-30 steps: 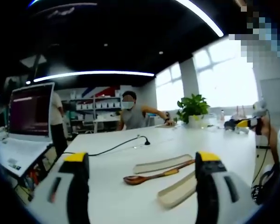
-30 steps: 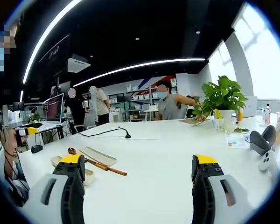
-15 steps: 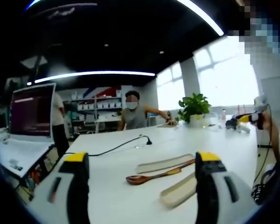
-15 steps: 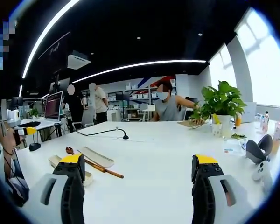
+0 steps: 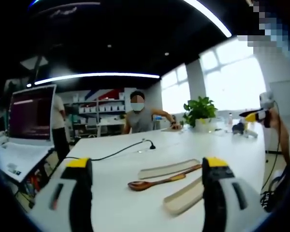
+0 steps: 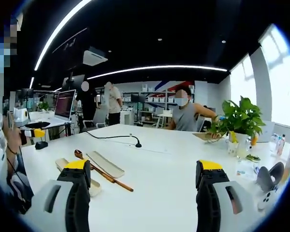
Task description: Arrange the utensils inside the cutlery case until each visible utensil rests in its matching compartment.
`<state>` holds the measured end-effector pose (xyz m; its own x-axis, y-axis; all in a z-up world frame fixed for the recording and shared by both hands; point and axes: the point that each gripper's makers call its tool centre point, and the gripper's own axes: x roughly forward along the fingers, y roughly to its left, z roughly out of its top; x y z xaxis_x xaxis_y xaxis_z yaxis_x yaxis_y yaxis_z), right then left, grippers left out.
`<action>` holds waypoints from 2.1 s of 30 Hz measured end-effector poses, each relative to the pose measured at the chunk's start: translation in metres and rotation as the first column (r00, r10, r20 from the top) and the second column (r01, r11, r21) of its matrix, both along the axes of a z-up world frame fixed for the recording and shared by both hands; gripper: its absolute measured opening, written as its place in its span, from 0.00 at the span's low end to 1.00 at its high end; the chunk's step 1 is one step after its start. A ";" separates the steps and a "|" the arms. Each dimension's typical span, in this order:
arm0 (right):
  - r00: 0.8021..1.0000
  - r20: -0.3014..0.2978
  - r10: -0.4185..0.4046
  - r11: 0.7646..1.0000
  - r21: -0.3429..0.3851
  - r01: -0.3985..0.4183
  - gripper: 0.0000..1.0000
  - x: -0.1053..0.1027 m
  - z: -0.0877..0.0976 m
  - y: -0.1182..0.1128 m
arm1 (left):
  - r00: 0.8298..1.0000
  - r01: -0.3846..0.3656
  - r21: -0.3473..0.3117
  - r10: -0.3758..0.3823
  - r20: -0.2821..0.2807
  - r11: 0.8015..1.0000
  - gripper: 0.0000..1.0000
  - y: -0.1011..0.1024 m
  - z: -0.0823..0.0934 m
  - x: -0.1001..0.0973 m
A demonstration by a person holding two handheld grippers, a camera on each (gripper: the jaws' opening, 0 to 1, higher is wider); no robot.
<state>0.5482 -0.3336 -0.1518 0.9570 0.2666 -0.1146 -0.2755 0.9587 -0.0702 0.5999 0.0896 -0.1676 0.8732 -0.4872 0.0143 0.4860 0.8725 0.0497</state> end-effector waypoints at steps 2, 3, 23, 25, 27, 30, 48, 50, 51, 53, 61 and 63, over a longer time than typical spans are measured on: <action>1.000 -0.012 0.020 1.000 -0.021 -0.021 0.93 0.006 -0.001 0.003 | 1.000 0.000 -0.002 0.000 -0.002 1.000 1.00 0.000 0.000 0.000; 0.999 -0.018 0.029 0.999 -0.030 -0.029 0.92 0.008 -0.002 0.004 | 1.000 0.001 -0.004 -0.001 -0.002 1.000 1.00 0.000 -0.001 0.000; 0.977 -0.052 0.206 0.975 -0.075 -0.209 0.77 0.038 -0.011 0.031 | 0.989 0.143 0.076 -0.140 -0.036 0.987 0.83 -0.044 -0.001 0.013; 0.974 -0.060 0.219 0.972 -0.076 -0.223 0.75 0.040 -0.015 0.032 | 0.982 0.184 0.121 -0.178 -0.056 0.975 0.82 -0.054 -0.005 0.014; 0.970 -0.075 0.230 0.969 -0.070 -0.235 0.75 0.042 -0.020 0.033 | 0.977 0.209 0.167 -0.200 -0.073 0.964 0.79 -0.062 -0.008 0.017; 0.973 -0.066 0.221 0.970 -0.086 -0.226 0.72 0.045 -0.023 0.031 | 0.975 0.221 0.235 -0.210 -0.070 0.947 0.75 -0.072 -0.007 0.023; 0.947 -0.181 0.265 0.949 -0.126 -0.290 0.61 0.069 -0.051 0.039 | 0.883 0.468 0.352 -0.413 -0.222 0.811 0.64 -0.152 -0.029 0.047; 0.944 -0.186 0.273 0.947 -0.123 -0.298 0.58 0.070 -0.053 0.041 | 0.870 0.491 0.364 -0.430 -0.240 0.792 0.61 -0.159 -0.033 0.048; 0.941 -0.188 0.281 0.945 -0.115 -0.305 0.58 0.071 -0.054 0.042 | 0.865 0.500 0.370 -0.434 -0.250 0.783 0.60 -0.163 -0.035 0.049; 0.937 -0.196 0.290 0.942 -0.114 -0.316 0.57 0.073 -0.056 0.045 | 0.852 0.523 0.388 -0.448 -0.272 0.759 0.60 -0.169 -0.040 0.050; 0.940 -0.234 0.248 0.942 -0.170 -0.290 0.51 0.085 -0.064 0.036 | 0.817 0.575 0.407 -0.472 -0.330 0.710 0.53 -0.190 -0.052 0.063; 0.937 -0.243 0.252 0.939 -0.172 -0.298 0.50 0.087 -0.066 0.037 | 0.803 0.594 0.405 -0.483 -0.349 0.695 0.47 -0.195 -0.056 0.065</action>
